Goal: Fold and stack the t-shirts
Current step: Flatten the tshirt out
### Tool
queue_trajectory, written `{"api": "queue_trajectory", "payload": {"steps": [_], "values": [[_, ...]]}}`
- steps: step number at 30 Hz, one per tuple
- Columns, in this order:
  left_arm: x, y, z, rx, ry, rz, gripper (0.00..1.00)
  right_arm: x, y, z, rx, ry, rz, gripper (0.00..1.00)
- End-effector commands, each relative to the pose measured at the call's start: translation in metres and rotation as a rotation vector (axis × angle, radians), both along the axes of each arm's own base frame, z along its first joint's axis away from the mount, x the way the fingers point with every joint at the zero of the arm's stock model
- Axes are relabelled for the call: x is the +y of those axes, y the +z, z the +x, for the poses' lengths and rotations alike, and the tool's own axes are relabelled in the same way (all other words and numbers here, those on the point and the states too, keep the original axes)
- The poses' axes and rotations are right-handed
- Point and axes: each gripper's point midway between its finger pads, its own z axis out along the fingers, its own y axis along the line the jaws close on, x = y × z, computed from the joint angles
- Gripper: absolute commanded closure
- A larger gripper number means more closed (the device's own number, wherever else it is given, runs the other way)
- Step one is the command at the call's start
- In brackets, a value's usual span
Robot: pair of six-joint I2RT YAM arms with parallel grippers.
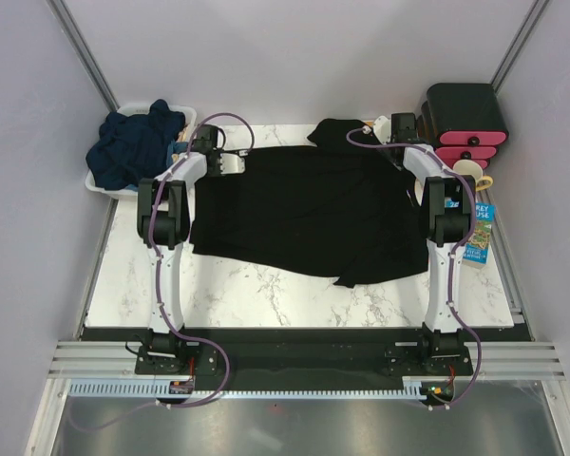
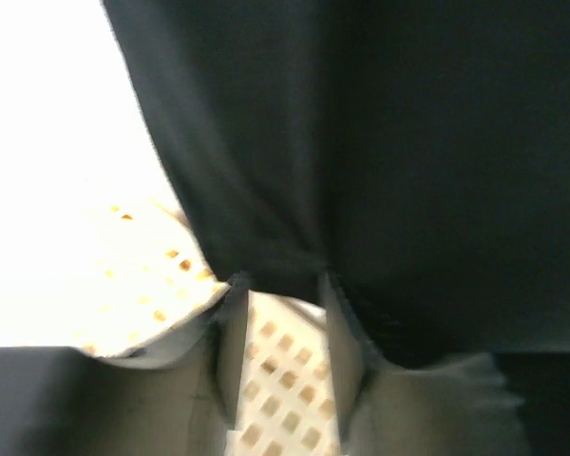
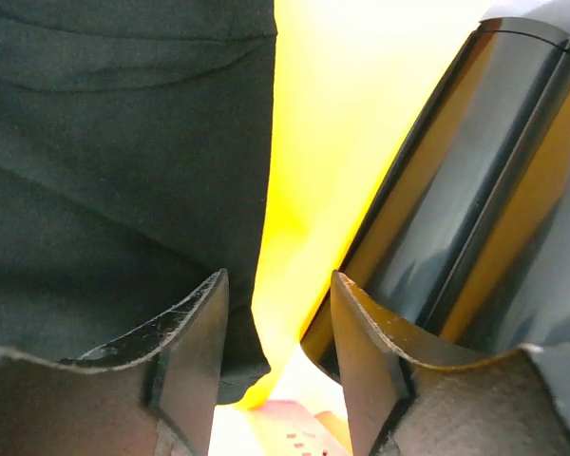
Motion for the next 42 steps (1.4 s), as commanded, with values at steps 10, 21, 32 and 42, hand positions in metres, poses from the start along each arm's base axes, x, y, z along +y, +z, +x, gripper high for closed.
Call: {"api": "queue_trajectory", "payload": {"steps": [10,21,32,42], "values": [[-0.049,0.146,-0.023,-0.251,-0.16,-0.303,0.25,0.044,0.141,-0.039,-0.139,0.24,0.043,0.36],[-0.071,0.099,-0.173,0.069,-0.475,-0.264,0.0,0.074,0.099,-0.239,0.431,0.799,-0.016,0.28],[-0.084,0.073,-0.215,0.148,-0.526,-0.229,0.0,0.139,0.056,-0.34,0.731,1.011,0.106,0.31],[-0.091,0.073,-0.225,0.149,-0.54,-0.223,0.0,0.182,0.054,-0.298,0.921,0.837,0.423,0.3]]}}
